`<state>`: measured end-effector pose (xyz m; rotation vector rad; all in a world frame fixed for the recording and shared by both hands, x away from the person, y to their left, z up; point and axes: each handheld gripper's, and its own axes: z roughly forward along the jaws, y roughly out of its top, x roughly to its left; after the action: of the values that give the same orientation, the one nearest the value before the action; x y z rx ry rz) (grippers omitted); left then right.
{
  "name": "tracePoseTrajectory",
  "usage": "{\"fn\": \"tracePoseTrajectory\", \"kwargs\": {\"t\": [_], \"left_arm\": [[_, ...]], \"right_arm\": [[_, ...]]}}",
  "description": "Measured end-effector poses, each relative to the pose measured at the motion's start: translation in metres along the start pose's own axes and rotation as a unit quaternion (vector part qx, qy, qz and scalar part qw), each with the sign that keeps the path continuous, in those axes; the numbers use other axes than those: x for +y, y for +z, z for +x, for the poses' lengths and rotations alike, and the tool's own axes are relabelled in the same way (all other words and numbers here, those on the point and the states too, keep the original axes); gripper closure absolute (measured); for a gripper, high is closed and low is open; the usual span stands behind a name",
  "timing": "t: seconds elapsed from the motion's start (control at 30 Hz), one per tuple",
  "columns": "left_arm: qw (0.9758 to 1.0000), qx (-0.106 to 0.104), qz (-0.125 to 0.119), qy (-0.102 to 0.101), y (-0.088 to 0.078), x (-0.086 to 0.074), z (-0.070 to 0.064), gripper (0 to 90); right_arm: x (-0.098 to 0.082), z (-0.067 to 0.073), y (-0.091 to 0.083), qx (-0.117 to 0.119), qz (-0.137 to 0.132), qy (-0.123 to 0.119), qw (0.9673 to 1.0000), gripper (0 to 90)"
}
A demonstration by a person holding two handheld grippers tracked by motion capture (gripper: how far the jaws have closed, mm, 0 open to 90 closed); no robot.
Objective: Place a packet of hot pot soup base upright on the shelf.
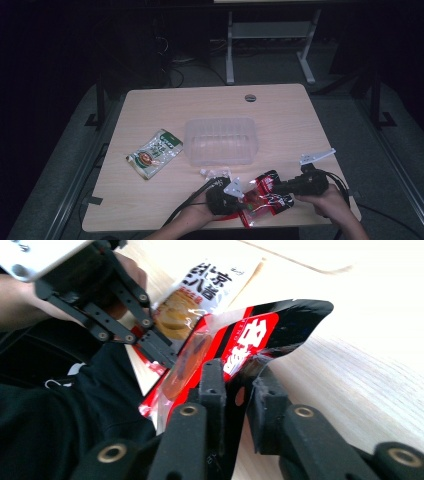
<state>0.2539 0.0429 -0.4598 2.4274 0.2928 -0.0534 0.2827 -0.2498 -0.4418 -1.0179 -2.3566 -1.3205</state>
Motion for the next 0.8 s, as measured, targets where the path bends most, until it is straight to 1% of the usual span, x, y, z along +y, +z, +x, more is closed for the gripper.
{"fn": "tracePoseTrajectory", "kwargs": {"t": [0.07, 0.1, 0.17, 0.2, 0.23, 0.37, 0.43, 0.47, 0.5, 0.57, 0.6, 0.7, 0.77, 0.8], "left_arm": [[1.0, 0.0, 0.0, 0.0, 0.0, 0.0, 0.0, 90.0], [1.0, -0.001, -0.003, -0.001, 0.0, 0.0, 0.0, 89.9], [1.0, -0.003, -0.005, -0.004, 0.0, -0.001, 0.001, 89.9], [1.0, -0.004, -0.003, -0.005, 0.0, -0.001, 0.001, 89.9], [0.9999, -0.008, -0.005, -0.009, 0.0, -0.001, 0.002, 89.9], [0.9998, -0.013, -0.005, -0.015, 0.0, -0.001, 0.003, 89.9], [0.9998, -0.013, -0.004, -0.015, -0.001, -0.001, 0.003, 89.8], [0.9998, -0.015, -0.004, -0.013, -0.001, -0.001, 0.002, 89.1], [0.9997, -0.019, -0.005, -0.014, -0.002, -0.001, 0.002, 87.1], [0.9998, -0.019, -0.005, -0.009, -0.003, 0.0, 0.002, 82.2], [0.9998, -0.019, -0.005, -0.006, -0.003, 0.0, 0.001, 82.2], [0.9998, -0.019, -0.009, -0.006, -0.007, 0.001, 0.001, 77.3], [0.9996, -0.019, -0.019, -0.006, -0.01, 0.002, 0.0, 74.1], [0.9995, -0.021, -0.023, -0.009, -0.013, 0.002, 0.0, 72.9]], "right_arm": [[0.0, 0.0, 0.0, 0.003, -0.001, -0.002, 1.0, 84.0], [0.0, 0.001, 0.0, 0.006, -0.004, -0.006, 1.0, 87.3], [0.0, 0.002, 0.001, 0.013, -0.005, -0.014, 0.9998, 89.4], [0.0, 0.002, 0.001, 0.017, -0.007, -0.015, 0.9997, 89.6], [0.001, 0.003, 0.0, 0.023, -0.009, -0.022, 0.9995, 89.8], [0.002, 0.004, 0.0, 0.03, -0.011, -0.03, 0.999, 90.0], [0.003, 0.005, 0.0, 0.037, -0.015, -0.036, 0.9985, 90.0], [0.003, 0.006, 0.0, 0.042, -0.018, -0.034, 0.9984, 90.0], [0.003, 0.006, -0.001, 0.048, -0.02, -0.032, 0.9981, 90.0], [0.005, 0.009, -0.003, 0.054, -0.034, -0.041, 0.9971, 90.0], [0.005, 0.009, -0.003, 0.054, -0.034, -0.041, 0.9971, 90.0], [0.006, 0.012, -0.005, 0.064, -0.048, -0.04, 0.9959, 90.0], [0.007, 0.014, -0.007, 0.074, -0.059, -0.037, 0.9949, 90.0], [0.008, 0.015, -0.008, 0.076, -0.066, -0.042, 0.9941, 90.0]]}}
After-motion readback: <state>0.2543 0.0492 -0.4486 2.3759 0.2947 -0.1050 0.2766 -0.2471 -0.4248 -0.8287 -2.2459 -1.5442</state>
